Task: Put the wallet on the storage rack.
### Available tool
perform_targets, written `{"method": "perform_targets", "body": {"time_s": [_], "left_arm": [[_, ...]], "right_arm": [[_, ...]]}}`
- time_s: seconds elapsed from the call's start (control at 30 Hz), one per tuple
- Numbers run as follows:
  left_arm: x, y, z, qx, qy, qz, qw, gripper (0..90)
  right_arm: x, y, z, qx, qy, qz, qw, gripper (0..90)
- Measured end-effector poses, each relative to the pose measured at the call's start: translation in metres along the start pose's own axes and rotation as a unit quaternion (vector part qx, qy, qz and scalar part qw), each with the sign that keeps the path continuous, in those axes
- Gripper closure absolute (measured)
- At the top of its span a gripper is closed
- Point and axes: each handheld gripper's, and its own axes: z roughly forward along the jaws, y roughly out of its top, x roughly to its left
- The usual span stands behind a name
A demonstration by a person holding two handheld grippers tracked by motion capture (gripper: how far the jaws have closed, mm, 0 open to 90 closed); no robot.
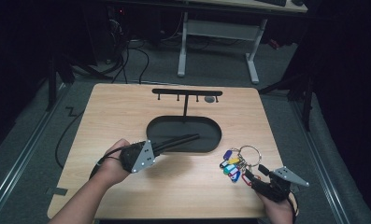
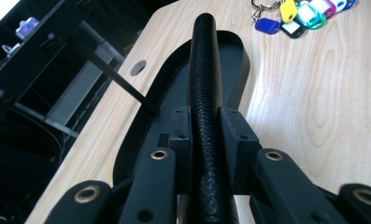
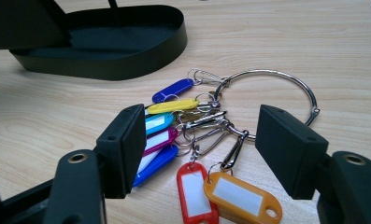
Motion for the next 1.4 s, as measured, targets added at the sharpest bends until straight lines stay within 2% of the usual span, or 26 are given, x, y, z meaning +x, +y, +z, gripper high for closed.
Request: {"method": "perform_targets", "body": {"time_s": [0.13,0.43,0.6,0.67,0.8,0.9,1.1,1.27,1.4], "left_arm": [[0.008,0.003,0.015,0.004,-0.005,0.027,0.9996,76.4],[0.023,0.004,0.04,0.003,-0.01,0.041,0.9991,76.4],[0.032,0.004,0.062,0.008,-0.012,0.044,0.9989,76.5],[0.033,0.006,0.07,0.011,-0.012,0.056,0.9983,76.5],[0.036,0.011,0.085,0.01,-0.016,0.063,0.9979,76.6],[0.037,0.016,0.092,0.0,-0.013,0.063,0.9979,76.6],[0.041,0.02,0.105,-0.012,-0.009,0.053,0.9985,76.7],[0.039,0.021,0.119,-0.008,0.0,0.073,0.9973,76.7],[0.039,0.02,0.126,-0.014,-0.001,0.08,0.9967,76.7]], "right_arm": [[-0.001,0.0,0.0,-0.001,0.0,-0.001,1.0,34.1],[0.0,0.0,-0.001,-0.001,0.0,-0.001,1.0,34.1],[-0.003,-0.001,-0.002,-0.002,0.001,0.005,1.0,34.2],[-0.003,-0.001,-0.002,-0.002,0.001,0.008,1.0,34.2],[-0.004,-0.002,-0.003,-0.001,0.001,0.012,0.9999,34.2],[-0.005,-0.003,-0.004,-0.002,0.0,0.016,0.9999,34.3],[-0.007,-0.005,-0.006,-0.002,0.0,0.021,0.9998,34.3],[-0.006,-0.006,-0.006,-0.001,0.002,0.022,0.9998,34.4],[-0.007,-0.006,-0.005,0.001,0.001,0.022,0.9998,34.7]]}}
